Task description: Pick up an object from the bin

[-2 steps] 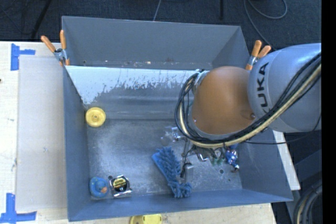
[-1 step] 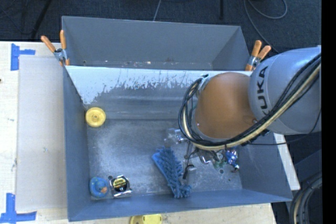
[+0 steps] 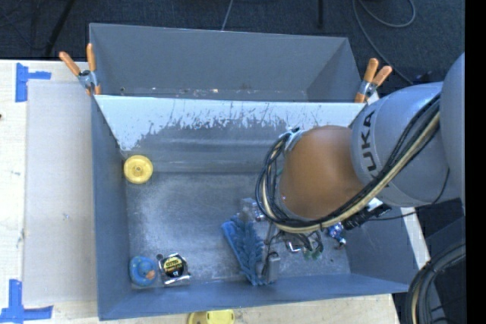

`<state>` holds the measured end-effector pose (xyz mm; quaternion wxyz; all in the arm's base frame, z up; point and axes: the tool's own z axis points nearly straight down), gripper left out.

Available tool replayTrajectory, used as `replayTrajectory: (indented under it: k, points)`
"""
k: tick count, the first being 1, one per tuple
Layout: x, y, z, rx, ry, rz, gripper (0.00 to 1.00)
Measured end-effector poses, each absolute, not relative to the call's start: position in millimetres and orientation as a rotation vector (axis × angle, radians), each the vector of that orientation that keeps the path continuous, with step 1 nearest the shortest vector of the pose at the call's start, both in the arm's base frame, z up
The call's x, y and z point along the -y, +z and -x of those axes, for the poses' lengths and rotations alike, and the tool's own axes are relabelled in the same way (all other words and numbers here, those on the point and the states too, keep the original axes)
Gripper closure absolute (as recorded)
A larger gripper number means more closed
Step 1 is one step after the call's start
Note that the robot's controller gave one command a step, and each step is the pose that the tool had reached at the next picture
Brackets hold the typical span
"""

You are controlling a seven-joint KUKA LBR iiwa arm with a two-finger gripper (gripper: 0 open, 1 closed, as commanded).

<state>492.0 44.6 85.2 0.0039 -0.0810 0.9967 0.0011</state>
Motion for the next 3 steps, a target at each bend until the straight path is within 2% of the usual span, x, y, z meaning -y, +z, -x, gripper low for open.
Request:
replayTrajectory:
  k: [1,2,3]
  points:
    - [-52.3,78.5,-497.6,-3.135,0.004,0.181,1.0]
    - [-52.3,78.5,-497.6,-3.135,0.004,0.181,1.0]
    - [-64.8,149.4,-482.2,-3.125,0.001,0.333,1.0]
